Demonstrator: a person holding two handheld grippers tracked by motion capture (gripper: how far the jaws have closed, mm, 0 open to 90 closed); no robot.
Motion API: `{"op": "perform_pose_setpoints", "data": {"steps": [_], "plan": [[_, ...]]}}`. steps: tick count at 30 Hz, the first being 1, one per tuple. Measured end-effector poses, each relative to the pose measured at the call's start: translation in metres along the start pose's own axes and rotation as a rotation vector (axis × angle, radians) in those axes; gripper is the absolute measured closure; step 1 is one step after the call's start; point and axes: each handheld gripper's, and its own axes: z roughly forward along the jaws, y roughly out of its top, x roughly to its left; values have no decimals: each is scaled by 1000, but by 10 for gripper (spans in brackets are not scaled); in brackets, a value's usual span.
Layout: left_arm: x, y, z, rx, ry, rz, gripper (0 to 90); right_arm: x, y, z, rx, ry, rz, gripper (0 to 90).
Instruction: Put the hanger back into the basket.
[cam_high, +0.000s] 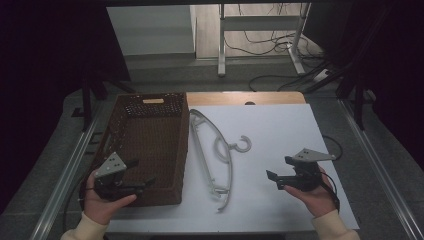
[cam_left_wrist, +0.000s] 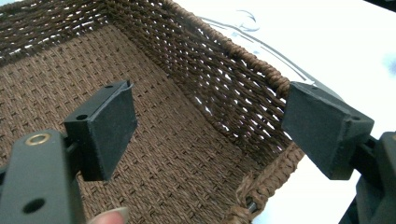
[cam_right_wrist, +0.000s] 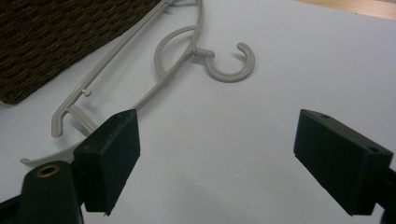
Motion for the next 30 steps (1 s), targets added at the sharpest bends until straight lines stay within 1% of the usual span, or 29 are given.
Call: {"op": "perform_pose_setpoints", "data": {"steps": [5,10,13,18,21,25,27,30], "plan": [[0,-2,-3,-1,2,-8,176,-3,3,2,-8,6,12,159],[5,3,-4,-6,17,-9,176,-8,3,7,-3,22,24,164],[6,4,-3,-5,13,-8,176,-10,4,9,2,22,27,165],[4,3,1,6,1,0,176,-7,5,8,14,9,19,169],[2,1,0,10,-5,-3,176,-3,8,7,10,11,12,178],[0,1,-2,7,-4,-3,177,2,8,8,25,14,-4,179],[0,3,-3,4,-2,-2,177,2,9,8,29,9,-14,185],[-1,3,-2,10,-3,-1,177,-1,12,8,29,11,-7,191]]}}
